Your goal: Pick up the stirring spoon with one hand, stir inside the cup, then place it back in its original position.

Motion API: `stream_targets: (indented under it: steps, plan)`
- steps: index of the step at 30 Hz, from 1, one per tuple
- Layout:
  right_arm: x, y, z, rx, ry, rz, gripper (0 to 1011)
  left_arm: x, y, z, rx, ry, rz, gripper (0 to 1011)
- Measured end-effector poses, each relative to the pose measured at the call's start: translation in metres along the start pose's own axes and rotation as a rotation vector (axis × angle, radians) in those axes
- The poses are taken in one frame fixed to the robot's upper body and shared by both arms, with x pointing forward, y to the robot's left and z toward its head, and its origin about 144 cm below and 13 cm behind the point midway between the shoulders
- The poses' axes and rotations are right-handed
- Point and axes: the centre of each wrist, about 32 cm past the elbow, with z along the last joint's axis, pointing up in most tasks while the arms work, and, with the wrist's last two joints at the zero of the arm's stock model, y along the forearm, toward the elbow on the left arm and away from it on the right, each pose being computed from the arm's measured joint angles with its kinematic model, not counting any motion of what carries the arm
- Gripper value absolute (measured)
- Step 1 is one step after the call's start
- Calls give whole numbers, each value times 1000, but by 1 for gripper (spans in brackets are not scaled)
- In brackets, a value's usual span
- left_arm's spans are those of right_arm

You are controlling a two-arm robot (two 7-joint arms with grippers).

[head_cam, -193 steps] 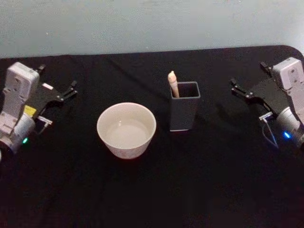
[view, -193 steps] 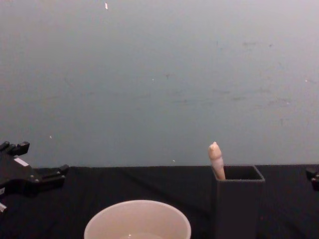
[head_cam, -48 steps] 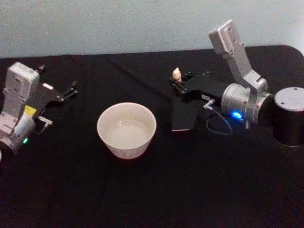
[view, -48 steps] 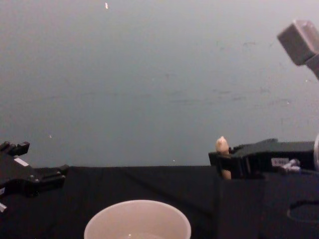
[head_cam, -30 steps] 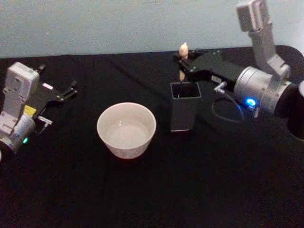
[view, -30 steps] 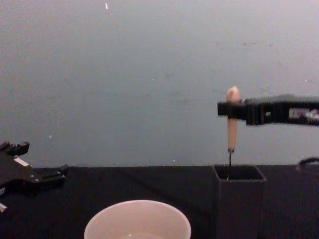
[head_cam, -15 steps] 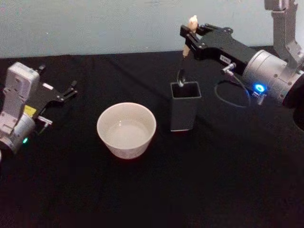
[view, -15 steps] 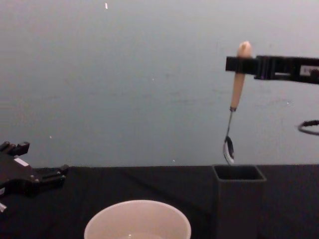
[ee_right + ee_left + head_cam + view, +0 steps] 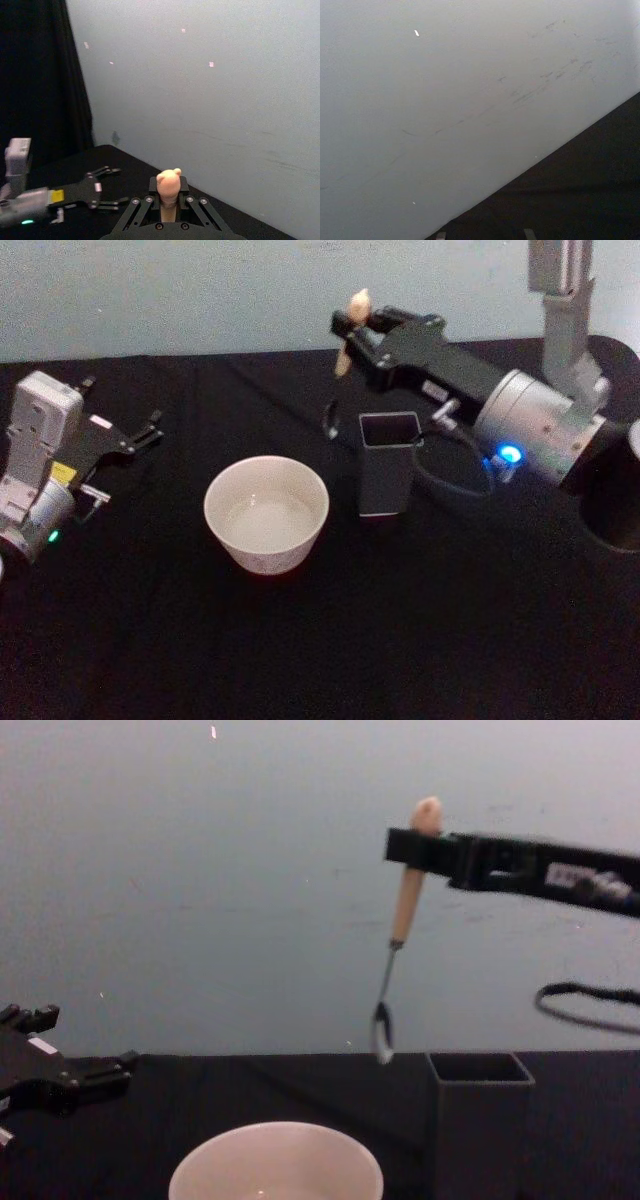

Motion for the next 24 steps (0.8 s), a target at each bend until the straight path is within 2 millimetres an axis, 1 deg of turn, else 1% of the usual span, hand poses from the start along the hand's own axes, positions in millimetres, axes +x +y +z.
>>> stream_targets:
  steps: [3, 5, 11, 12, 15, 16, 24]
  plan:
    - [-7, 4, -9, 15, 7, 29, 201, 0, 0, 0, 0, 0, 0, 1001]
    - [-14, 9, -18, 26, 9, 50, 200, 0, 0, 0, 0, 0, 0, 1001]
    - [-24, 17, -35, 25, 9, 76, 200, 0, 0, 0, 0, 0, 0, 1001]
    - [-26, 19, -41, 20, 5, 80, 201, 0, 0, 0, 0, 0, 0, 1001]
    - [-30, 24, -51, 17, -2, 87, 200, 0, 0, 0, 0, 0, 0, 1001]
    - [-30, 24, -51, 17, -2, 87, 201, 0, 0, 0, 0, 0, 0, 1001]
    - [-33, 31, -72, 11, -7, 95, 200, 0, 0, 0, 0, 0, 0, 1001]
